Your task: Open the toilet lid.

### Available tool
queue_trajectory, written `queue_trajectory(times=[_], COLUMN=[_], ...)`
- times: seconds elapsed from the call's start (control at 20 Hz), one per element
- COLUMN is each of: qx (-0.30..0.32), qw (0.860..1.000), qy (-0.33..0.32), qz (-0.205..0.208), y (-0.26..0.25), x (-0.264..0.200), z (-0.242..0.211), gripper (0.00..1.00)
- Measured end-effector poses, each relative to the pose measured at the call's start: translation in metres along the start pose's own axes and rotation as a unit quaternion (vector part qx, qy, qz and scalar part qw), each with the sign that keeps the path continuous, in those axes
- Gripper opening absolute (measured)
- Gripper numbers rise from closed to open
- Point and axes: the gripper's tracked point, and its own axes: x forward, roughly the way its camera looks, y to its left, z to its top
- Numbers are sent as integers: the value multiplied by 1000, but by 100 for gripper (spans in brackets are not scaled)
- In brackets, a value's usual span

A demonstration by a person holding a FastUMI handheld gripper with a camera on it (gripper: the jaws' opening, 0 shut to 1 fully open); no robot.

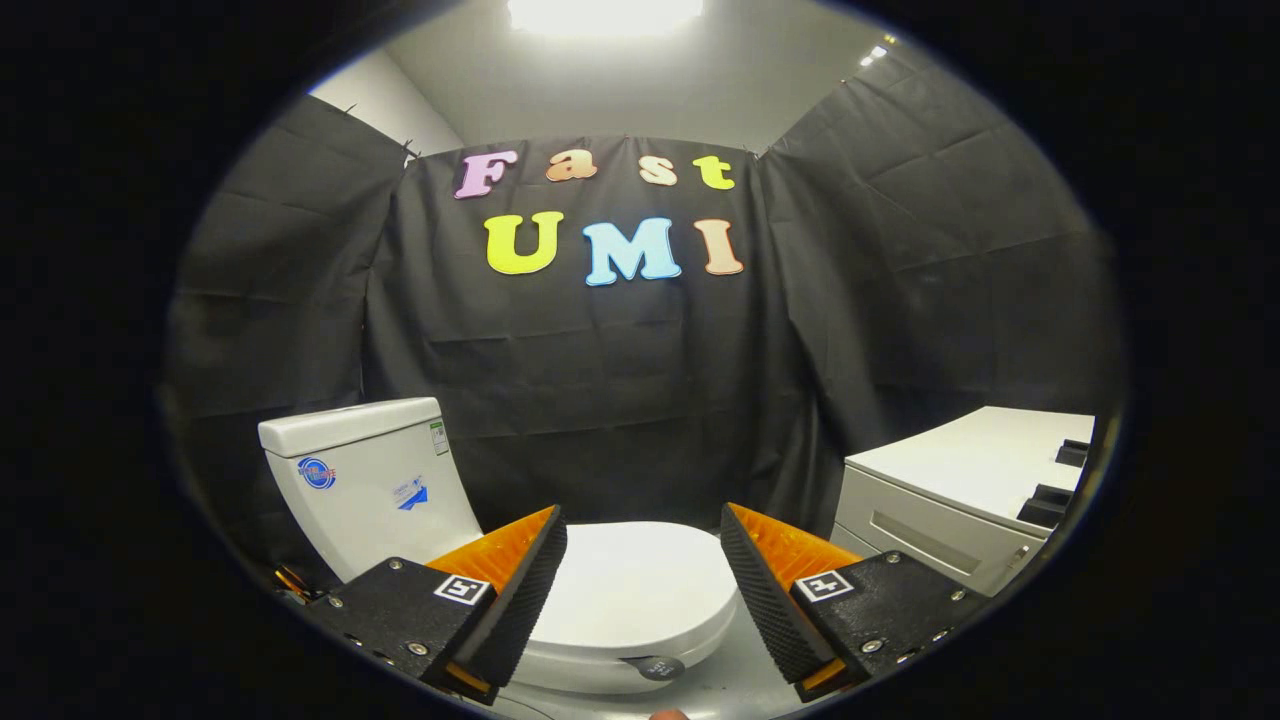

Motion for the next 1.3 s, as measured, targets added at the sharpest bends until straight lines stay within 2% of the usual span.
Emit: queue_trajectory(times=[0.45, 0.7, 1.0, 1.3], qx=[27, 67, 182, 240], qw=[1000, 995, 976, 958], qy=[10, 35, 81, 128], qz=[8, 59, 85, 88], y=[-3, 9, -1, -16], x=[8, 20, 37, 51], z=[-9, -16, -31, -61], gripper=[95, 95, 95, 95])
